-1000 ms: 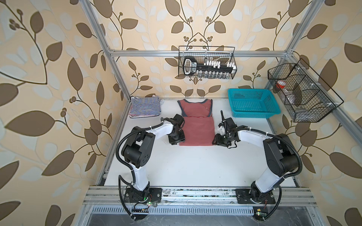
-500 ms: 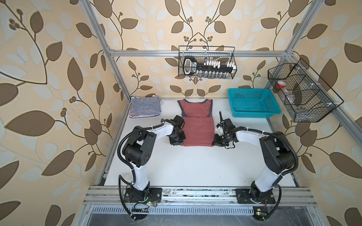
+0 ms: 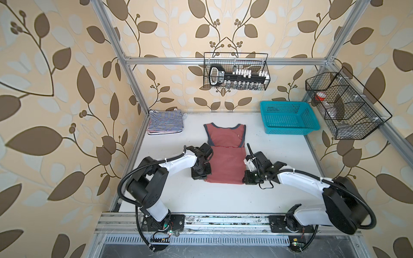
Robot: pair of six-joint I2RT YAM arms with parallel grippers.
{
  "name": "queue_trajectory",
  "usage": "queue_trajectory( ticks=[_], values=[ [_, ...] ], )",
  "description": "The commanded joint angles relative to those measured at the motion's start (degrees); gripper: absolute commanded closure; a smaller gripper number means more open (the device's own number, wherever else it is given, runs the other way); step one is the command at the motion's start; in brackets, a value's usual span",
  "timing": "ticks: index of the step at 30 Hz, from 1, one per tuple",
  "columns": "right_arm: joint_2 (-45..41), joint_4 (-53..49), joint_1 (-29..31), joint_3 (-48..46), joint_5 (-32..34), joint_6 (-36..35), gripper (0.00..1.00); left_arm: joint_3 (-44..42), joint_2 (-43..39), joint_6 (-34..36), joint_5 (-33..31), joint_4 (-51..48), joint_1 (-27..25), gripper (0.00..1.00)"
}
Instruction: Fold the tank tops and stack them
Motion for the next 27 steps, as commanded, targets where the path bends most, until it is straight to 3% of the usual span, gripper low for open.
queue_trajectory(
  ticks=[1,8,13,18,27],
  values=[
    [-6.31,-4.35,5.10,-3.81,5.85,8.69,1.00,-4.43,-7.70,-5.96,-2.52,-4.22,-3.16,1.00],
    [-18.73,-10.30,20.22,-6.46,12.68,22.09,1.00,-11.72,-18.30,-17.52,-3.49,-4.65,-13.18,1.00],
    [-23.45,-14.90,24.08,-3.09,16.22,24.87,1.00,-9.16,-21.75,-19.52,-6.85,-8.05,-15.72,1.00],
    [-23.07,-20.01,18.26,3.66,17.86,18.14,1.00,-2.27,-20.14,-16.87,-12.63,-11.81,-14.57,1.00],
    [-16.32,-18.63,2.90,13.13,9.94,3.18,1.00,11.74,-14.15,-6.80,-13.34,-14.73,-6.02,1.00]
  ],
)
